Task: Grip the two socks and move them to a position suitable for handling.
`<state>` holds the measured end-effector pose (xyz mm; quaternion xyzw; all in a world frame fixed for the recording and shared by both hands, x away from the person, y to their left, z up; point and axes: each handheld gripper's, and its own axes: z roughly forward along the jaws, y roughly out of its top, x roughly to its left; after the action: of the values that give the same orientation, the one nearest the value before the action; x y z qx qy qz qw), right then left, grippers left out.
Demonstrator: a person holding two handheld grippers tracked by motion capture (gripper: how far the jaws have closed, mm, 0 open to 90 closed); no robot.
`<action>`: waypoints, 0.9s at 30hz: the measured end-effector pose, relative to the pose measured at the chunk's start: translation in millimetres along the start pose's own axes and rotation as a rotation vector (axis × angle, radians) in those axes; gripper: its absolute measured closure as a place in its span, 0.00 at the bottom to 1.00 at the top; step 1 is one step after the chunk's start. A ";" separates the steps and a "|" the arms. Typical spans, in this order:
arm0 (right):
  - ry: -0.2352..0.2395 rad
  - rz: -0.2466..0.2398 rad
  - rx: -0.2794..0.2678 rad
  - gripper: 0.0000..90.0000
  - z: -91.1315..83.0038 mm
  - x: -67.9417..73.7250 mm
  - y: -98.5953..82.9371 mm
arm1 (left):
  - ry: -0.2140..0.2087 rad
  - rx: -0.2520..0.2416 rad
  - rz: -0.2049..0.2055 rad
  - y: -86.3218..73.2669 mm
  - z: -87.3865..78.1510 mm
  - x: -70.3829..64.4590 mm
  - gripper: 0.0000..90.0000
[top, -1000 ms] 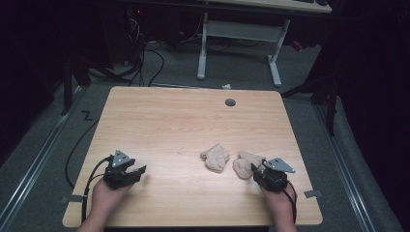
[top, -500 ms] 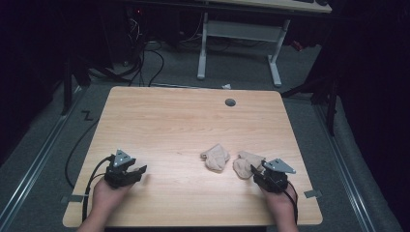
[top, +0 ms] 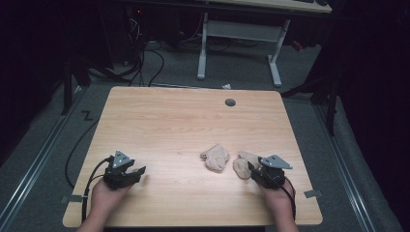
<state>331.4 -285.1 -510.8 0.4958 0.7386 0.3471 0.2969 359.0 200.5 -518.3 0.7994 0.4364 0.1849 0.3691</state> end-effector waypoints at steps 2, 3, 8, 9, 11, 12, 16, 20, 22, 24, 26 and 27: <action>0.000 0.002 0.000 0.64 1.4 -2.2 4.6 | -0.004 -0.001 -0.001 0.4 -0.2 -0.3 0.51; 0.005 0.003 0.000 0.67 2.7 -3.2 6.9 | -0.003 -0.002 0.000 0.6 0.1 -0.6 0.51; 0.022 -0.009 0.045 1.00 10.1 -8.1 12.4 | 0.001 -0.027 0.026 2.1 -2.4 -4.8 0.61; 0.025 -0.003 0.055 1.00 10.6 -8.8 12.2 | -0.001 -0.032 0.034 2.4 -3.5 -5.6 0.66; 0.025 -0.006 0.070 1.00 11.3 -9.8 10.9 | -0.023 -0.035 0.034 3.3 -5.0 -6.5 0.75; 0.027 -0.006 0.071 1.00 11.4 -10.2 9.9 | -0.023 -0.039 0.035 3.6 -5.8 -7.0 0.78; 0.026 -0.011 0.083 1.00 12.9 -10.8 6.0 | -0.014 -0.036 0.041 4.3 -6.8 -7.9 0.93; 0.021 -0.012 0.103 1.00 15.7 -10.2 3.1 | -0.013 -0.028 0.045 4.1 -5.6 -8.4 0.96; 0.020 -0.014 0.116 1.00 17.7 -10.1 2.0 | -0.020 -0.027 0.048 4.0 -5.1 -8.9 0.95; 0.023 -0.027 0.136 1.00 20.2 -9.4 0.4 | -0.026 -0.022 0.052 3.7 -4.2 -9.5 0.92; 0.022 -0.032 0.141 1.00 21.4 -8.6 -1.0 | -0.028 -0.017 0.057 3.3 -3.3 -10.3 0.88; 0.023 -0.030 0.142 1.00 21.4 -8.6 -0.9 | -0.028 -0.014 0.061 3.1 -2.9 -10.6 0.87</action>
<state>350.5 -288.8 -523.2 0.5003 0.7721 0.2951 0.2577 353.1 191.8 -513.8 0.8124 0.4052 0.1879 0.3749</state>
